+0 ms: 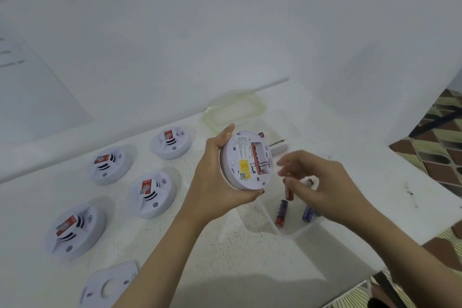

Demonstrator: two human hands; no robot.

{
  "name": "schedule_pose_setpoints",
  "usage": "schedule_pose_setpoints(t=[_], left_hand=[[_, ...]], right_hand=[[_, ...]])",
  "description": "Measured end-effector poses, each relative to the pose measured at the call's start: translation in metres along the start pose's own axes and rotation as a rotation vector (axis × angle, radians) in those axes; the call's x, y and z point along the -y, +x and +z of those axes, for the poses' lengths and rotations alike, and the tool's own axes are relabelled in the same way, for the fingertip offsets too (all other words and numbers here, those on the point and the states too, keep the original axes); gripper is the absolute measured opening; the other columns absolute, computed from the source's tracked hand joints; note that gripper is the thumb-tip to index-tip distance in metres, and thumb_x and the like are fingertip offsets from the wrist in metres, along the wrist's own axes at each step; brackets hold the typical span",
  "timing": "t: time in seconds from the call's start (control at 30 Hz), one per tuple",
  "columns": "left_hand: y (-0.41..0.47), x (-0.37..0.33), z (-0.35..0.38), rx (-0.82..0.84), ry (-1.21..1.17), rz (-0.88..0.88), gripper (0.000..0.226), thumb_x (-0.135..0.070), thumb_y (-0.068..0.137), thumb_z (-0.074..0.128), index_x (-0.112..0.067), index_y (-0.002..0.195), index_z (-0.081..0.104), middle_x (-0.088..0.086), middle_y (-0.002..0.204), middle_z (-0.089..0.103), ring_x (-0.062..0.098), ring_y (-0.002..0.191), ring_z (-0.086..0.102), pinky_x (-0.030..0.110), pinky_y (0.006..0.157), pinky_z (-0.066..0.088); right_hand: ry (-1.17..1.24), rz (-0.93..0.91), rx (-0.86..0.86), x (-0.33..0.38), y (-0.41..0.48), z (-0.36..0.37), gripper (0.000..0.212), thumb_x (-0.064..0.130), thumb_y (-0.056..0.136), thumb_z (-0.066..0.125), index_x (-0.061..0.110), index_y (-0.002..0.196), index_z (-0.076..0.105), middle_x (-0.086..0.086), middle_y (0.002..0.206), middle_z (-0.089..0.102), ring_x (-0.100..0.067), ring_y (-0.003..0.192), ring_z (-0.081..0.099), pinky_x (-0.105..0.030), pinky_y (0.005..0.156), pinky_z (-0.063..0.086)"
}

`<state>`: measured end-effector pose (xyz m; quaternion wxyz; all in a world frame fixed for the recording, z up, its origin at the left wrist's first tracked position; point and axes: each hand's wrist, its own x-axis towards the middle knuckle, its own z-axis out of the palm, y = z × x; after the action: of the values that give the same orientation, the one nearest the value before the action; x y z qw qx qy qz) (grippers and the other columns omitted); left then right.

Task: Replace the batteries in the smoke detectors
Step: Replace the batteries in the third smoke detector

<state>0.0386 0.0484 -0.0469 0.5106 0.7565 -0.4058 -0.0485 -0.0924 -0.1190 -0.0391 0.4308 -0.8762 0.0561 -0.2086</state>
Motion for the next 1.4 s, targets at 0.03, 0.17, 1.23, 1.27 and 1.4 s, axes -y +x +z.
schedule_pose_setpoints(t=[0.03,0.17,1.23,1.27,1.4], left_hand=[[0.001,-0.002,0.000,0.016,-0.009,0.003,0.098,-0.028,0.049,0.091,-0.041,0.124,0.030,-0.024,0.142,0.035,-0.008,0.130,0.038,0.013,0.098,0.043],[0.003,-0.007,-0.001,0.062,-0.021,0.021,0.090,-0.033,0.048,0.088,-0.038,0.121,0.035,-0.022,0.137,0.046,-0.005,0.127,0.044,0.009,0.094,0.042],[0.014,-0.013,0.004,0.065,-0.018,0.018,0.089,-0.010,0.046,0.094,-0.020,0.121,0.045,-0.017,0.121,0.059,0.009,0.112,0.060,0.016,0.083,0.050],[0.014,-0.013,0.004,0.066,-0.026,0.017,0.090,-0.011,0.046,0.094,-0.021,0.120,0.045,-0.016,0.122,0.058,0.010,0.113,0.060,0.018,0.085,0.050],[0.014,-0.012,0.007,0.069,-0.048,0.011,0.087,-0.021,0.047,0.090,-0.027,0.119,0.043,-0.017,0.124,0.056,0.013,0.116,0.058,0.022,0.087,0.051]], right_hand=[[-0.063,0.007,0.036,-0.003,-0.003,0.000,0.042,0.009,0.084,0.065,0.046,0.097,0.052,0.018,0.092,0.068,0.004,0.083,0.062,0.000,0.073,0.041],[-0.192,-0.064,0.004,-0.005,0.000,-0.002,0.057,0.023,0.085,0.066,0.051,0.126,0.038,0.036,0.121,0.047,0.018,0.107,0.048,0.003,0.086,0.035],[-0.376,-0.263,0.289,-0.018,0.030,-0.006,0.062,0.046,0.085,0.038,0.024,0.143,0.037,0.000,0.153,0.029,-0.018,0.108,0.059,-0.030,0.078,0.053],[-0.330,-0.242,0.302,-0.020,0.030,-0.007,0.061,0.048,0.087,0.040,0.025,0.144,0.035,0.002,0.155,0.024,-0.016,0.123,0.051,-0.031,0.090,0.050],[-0.260,-0.267,0.226,-0.027,0.029,-0.008,0.052,0.041,0.089,0.051,0.017,0.135,0.050,0.003,0.148,0.033,-0.015,0.129,0.046,-0.031,0.099,0.046]])
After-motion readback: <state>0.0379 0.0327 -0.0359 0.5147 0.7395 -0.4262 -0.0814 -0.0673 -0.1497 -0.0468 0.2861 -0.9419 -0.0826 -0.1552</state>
